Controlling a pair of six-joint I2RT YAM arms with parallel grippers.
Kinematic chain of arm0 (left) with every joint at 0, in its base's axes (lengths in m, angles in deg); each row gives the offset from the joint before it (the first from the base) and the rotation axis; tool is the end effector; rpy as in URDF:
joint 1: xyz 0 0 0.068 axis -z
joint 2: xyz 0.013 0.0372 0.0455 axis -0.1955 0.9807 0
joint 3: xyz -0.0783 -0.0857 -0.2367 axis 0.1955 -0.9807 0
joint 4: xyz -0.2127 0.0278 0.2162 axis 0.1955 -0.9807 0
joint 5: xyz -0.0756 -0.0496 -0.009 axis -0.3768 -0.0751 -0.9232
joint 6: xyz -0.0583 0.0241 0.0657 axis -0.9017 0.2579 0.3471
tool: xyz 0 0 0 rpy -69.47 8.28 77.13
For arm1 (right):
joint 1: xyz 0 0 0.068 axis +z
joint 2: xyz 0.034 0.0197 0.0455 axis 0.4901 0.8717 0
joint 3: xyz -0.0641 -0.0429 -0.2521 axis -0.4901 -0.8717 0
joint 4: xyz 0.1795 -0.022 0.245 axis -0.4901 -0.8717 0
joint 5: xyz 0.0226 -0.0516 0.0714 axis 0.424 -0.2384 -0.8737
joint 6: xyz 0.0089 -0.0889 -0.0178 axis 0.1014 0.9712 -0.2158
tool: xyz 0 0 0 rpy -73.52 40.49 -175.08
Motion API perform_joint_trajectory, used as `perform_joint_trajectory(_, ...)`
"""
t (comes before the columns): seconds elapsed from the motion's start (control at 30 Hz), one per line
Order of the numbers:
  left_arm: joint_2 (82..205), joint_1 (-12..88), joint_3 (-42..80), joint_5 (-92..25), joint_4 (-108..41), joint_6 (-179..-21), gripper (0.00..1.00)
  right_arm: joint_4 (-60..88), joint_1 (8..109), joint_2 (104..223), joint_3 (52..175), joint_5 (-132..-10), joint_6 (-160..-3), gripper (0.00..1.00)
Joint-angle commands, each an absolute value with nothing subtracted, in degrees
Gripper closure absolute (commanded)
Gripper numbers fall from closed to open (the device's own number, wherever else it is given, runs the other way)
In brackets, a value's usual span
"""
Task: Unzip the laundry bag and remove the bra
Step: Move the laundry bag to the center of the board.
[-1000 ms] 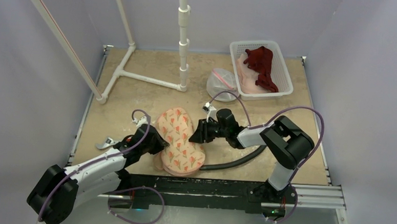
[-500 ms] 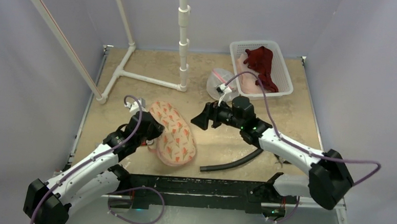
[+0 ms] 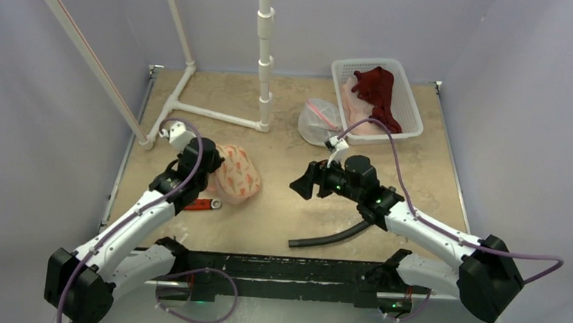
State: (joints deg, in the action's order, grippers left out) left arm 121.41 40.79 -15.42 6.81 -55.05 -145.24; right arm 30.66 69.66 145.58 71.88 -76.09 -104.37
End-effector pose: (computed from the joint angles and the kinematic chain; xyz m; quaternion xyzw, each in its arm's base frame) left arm 0.2658 -0.1003 0.2171 -0.3243 0.7964 -0.1257 0.4947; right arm 0.2461 0.2317 0.2124 -0.1399 0.7733 0.4206 0.4534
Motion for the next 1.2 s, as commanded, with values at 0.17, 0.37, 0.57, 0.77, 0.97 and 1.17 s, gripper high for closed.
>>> perform_joint_trajectory(0.17,130.72,23.43,-12.52,-5.48,-33.6,-146.14,1.0,34.64,69.52,144.14,69.35,-74.92,-103.22,0.18)
perform_joint_trajectory(0.37,136.66,20.96,-22.57,-9.79,-26.08,-150.64,1.0,37.14,69.51,145.4,67.45,-76.33,-103.76,0.18)
perform_joint_trajectory(0.57,140.41,20.81,-27.65,-9.05,-25.82,-154.23,0.81,37.05,69.56,145.66,67.92,-77.11,-103.37,0.18)
perform_joint_trajectory(0.77,134.99,20.77,-26.01,-7.42,-35.29,-154.18,0.47,36.74,69.52,146.26,68.16,-74.85,-103.54,0.18)
perform_joint_trajectory(0.97,125.54,20.77,-23.21,-6.54,-50.68,-150.96,0.36,34.37,69.51,146.08,68.52,-63.68,-107.31,0.06)
perform_joint_trajectory(1.17,118.26,20.81,-21.59,-15.39,-55.86,-142.12,0.36,33.13,69.0,142.02,69.4,-47.59,-111.12,0.02)
